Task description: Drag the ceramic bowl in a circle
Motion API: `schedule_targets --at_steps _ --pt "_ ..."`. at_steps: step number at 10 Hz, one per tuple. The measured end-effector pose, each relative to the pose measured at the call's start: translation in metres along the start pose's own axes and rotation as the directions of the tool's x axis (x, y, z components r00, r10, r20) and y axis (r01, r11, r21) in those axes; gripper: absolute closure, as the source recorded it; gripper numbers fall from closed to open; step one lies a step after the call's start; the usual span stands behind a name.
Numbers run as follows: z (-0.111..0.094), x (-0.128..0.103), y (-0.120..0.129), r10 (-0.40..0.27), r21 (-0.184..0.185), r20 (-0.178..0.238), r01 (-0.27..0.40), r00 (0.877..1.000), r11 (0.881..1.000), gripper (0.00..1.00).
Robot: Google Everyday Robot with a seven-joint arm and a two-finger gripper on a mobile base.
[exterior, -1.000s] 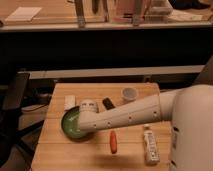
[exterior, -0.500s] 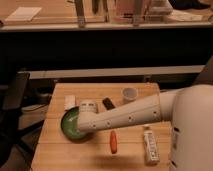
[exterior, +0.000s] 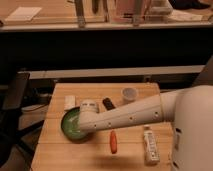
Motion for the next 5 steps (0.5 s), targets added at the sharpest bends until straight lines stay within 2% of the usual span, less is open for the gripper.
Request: schedule_targets --at_steps 5 --pt "-0.0018 -0.0013 -0.0006 -0.006 0.004 0.004 0.006 1.0 1.0 0.97"
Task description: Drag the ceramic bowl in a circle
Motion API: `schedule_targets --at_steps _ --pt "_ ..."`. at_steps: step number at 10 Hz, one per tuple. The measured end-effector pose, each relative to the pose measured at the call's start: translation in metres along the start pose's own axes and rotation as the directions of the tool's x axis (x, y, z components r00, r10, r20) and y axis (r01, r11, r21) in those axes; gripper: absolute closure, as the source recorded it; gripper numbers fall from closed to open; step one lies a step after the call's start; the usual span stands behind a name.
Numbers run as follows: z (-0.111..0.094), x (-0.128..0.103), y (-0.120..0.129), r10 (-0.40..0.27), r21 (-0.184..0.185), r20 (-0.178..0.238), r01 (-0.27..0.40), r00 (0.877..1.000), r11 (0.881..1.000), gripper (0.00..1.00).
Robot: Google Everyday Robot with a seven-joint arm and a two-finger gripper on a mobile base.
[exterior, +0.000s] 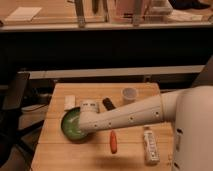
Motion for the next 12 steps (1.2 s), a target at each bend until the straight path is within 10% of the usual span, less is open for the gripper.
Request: schedule_targets --at_steps 12 --pt "-0.0036 0.0019 0.0029 -0.012 0.019 0.002 0.012 1.0 1.0 0.97"
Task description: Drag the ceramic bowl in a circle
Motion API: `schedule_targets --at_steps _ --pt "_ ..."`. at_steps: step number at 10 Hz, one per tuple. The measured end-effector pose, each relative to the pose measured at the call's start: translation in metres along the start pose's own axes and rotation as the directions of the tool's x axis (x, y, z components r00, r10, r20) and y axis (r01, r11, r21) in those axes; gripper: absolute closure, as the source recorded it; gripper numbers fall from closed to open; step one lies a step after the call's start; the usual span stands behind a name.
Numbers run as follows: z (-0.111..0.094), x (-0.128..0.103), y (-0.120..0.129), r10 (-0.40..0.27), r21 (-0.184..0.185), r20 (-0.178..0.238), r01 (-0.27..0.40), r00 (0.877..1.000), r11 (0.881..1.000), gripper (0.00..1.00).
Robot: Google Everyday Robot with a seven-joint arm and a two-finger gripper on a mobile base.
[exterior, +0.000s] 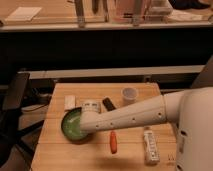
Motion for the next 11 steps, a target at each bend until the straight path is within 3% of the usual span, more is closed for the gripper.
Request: schedule_targets --at_steps 11 --pt "-0.0008 0.0058 0.0002 -0.014 0.017 -0.003 0.014 1.0 1.0 0.97"
